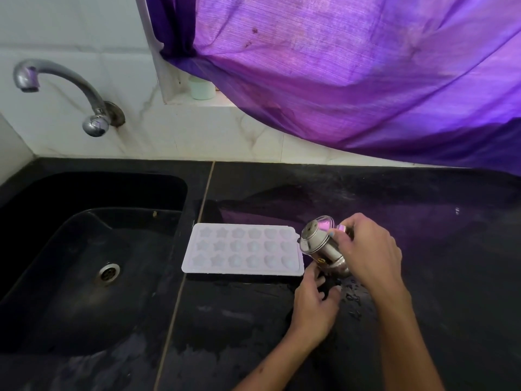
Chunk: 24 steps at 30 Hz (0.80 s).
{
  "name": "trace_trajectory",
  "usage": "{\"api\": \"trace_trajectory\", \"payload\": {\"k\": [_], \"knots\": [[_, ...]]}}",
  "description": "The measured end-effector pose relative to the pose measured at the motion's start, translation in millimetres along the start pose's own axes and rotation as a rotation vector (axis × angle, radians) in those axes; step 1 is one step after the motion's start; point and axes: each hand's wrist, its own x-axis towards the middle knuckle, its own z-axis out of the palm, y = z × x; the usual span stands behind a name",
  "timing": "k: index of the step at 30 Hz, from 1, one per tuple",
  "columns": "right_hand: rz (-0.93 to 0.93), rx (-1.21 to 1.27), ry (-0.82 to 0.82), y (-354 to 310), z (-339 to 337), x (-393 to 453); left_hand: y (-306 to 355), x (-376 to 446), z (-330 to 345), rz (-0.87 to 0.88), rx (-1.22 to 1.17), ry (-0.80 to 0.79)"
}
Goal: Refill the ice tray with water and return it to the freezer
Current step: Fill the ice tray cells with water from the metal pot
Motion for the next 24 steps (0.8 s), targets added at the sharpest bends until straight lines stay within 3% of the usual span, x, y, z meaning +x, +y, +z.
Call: {"api": "trace_trajectory", "payload": {"k": [24], "knots": [[-0.006,0.177,-0.036,3.6,-5.8,9.4,1.0,-0.2,-1.3,0.063,-0.040,0.142]]}}
